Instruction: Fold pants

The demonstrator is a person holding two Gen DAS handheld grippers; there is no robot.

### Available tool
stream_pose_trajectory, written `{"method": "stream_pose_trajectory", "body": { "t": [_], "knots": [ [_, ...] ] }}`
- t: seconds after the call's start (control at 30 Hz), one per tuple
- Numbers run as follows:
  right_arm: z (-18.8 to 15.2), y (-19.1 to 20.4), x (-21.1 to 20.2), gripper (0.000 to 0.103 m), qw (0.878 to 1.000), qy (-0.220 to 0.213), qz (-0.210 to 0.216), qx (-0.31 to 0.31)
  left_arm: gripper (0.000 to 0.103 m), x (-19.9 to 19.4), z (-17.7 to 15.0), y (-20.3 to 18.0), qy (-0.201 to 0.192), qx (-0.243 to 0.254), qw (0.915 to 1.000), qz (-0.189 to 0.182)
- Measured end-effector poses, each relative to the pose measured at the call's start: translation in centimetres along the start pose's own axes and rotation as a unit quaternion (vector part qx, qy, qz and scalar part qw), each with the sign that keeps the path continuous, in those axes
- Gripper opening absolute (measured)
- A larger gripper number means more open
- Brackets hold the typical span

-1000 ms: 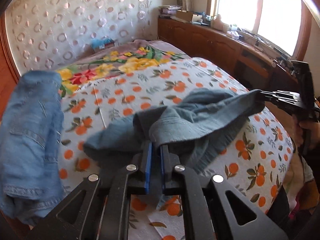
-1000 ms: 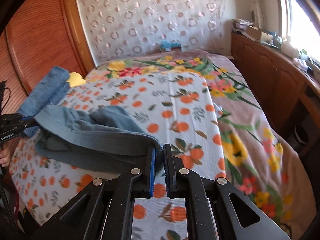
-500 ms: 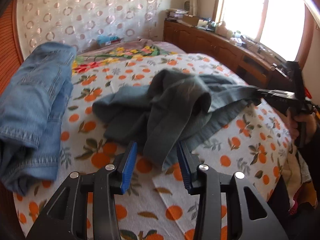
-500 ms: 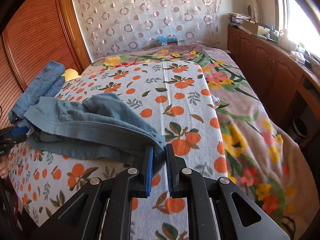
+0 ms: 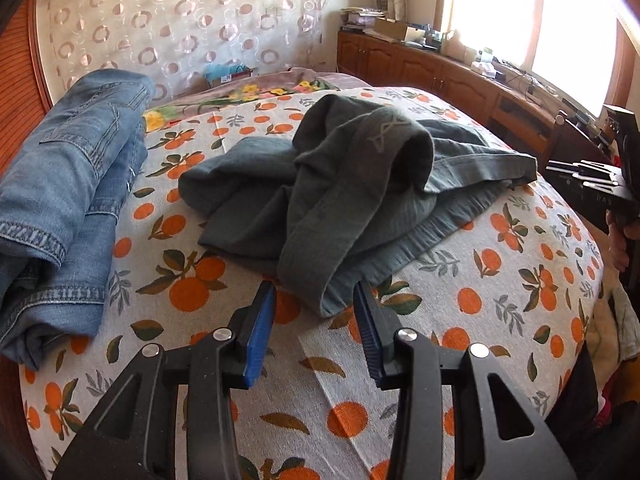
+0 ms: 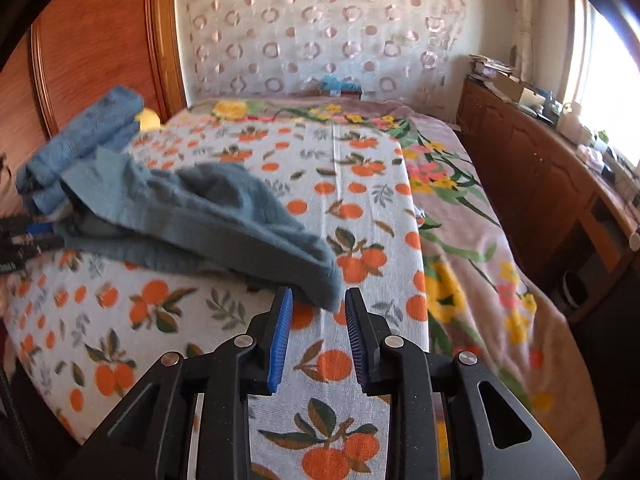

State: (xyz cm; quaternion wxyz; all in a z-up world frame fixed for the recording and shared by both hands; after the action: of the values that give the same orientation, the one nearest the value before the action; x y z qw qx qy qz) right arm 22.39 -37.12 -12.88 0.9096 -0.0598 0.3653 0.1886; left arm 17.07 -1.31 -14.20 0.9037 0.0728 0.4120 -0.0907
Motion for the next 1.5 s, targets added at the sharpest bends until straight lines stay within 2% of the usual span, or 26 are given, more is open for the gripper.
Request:
{"method": "stream_pose_trajectory", "body": {
  "t": [0.07, 0.17, 0.23, 0.33, 0.47, 0.57, 0.77, 0.87, 1.1, 1.33, 1.43, 1.5],
  "knots": [
    [-0.2, 0.1, 0.8, 0.029, 1.0, 0.009, -0.007, -0.007, 0.037, 0.2, 0.2, -0.1, 0.0, 0.0, 1.0, 0.001],
    [0.3, 0.4, 0.8, 0.029, 1.0, -0.002, -0.004, -0.019, 0.027, 0.6, 0.5, 0.1, -0.001, -0.004, 0.9999, 0.012],
    [0.7, 0.7, 0.4, 0.029, 1.0, -0.015, -0.006, -0.025, 0.014, 0.7, 0.7, 0.4, -0.003, -0.009, 0.9999, 0.013],
    [0.9, 0.9, 0.2, 0.029, 1.0, -0.02, 0.005, -0.022, 0.004, 0.0, 1.1, 0.9, -0.017, -0.021, 0.9996, 0.013],
    [0.6, 0.9, 0.3, 0.03, 0.999, -0.018, 0.009, -0.024, 0.003, -1.9, 1.8, 0.9, -0.043, -0.022, 0.9988, 0.009],
    [0.4, 1.1, 0.4, 0.029, 0.999, -0.022, 0.04, -0.024, 0.003, -2.9, 2.3, 0.8, -0.052, -0.022, 0.9984, 0.005],
    [0.5, 2.1, 0.1, 0.029, 0.997, -0.031, 0.055, -0.039, 0.003, -2.8, 3.1, 0.7, -0.052, -0.016, 0.9985, 0.007],
    [0.5, 2.4, 0.9, 0.029, 0.997, -0.015, 0.048, -0.054, 0.003, -2.6, 3.0, 0.7, -0.051, -0.016, 0.9986, 0.009],
    [1.7, 0.3, 4.5, 0.029, 0.998, 0.029, 0.018, -0.059, 0.003, -2.2, 2.6, 1.2, -0.045, -0.019, 0.9988, 0.007],
    [2.6, 0.8, 5.5, 0.03, 0.994, 0.03, -0.005, -0.102, 0.003, -2.0, 2.3, 1.2, -0.041, -0.02, 0.999, 0.005],
    [2.3, 0.6, 5.2, 0.037, 0.993, 0.025, -0.023, -0.11, 0.003, -1.9, 2.3, 1.1, -0.04, -0.018, 0.999, 0.003],
    [1.9, 0.3, 5.4, 0.038, 0.994, 0.032, -0.016, -0.107, 0.003, -1.9, 2.2, 1.1, -0.039, -0.018, 0.9991, 0.002]
  ]
}}
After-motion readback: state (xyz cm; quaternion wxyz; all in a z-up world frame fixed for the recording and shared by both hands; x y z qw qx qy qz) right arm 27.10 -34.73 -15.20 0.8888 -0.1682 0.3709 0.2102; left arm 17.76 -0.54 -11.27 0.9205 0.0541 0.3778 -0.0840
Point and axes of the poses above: each gripper's, at about its wrist camera, not at the fingertips, and x roughly the way its jaws point, y to its left, z to its top, the point moved 5 cm from there along x, roughly the way its jaws point, and after that the axes turned 6 degrees about z, right-handed, at the moved point
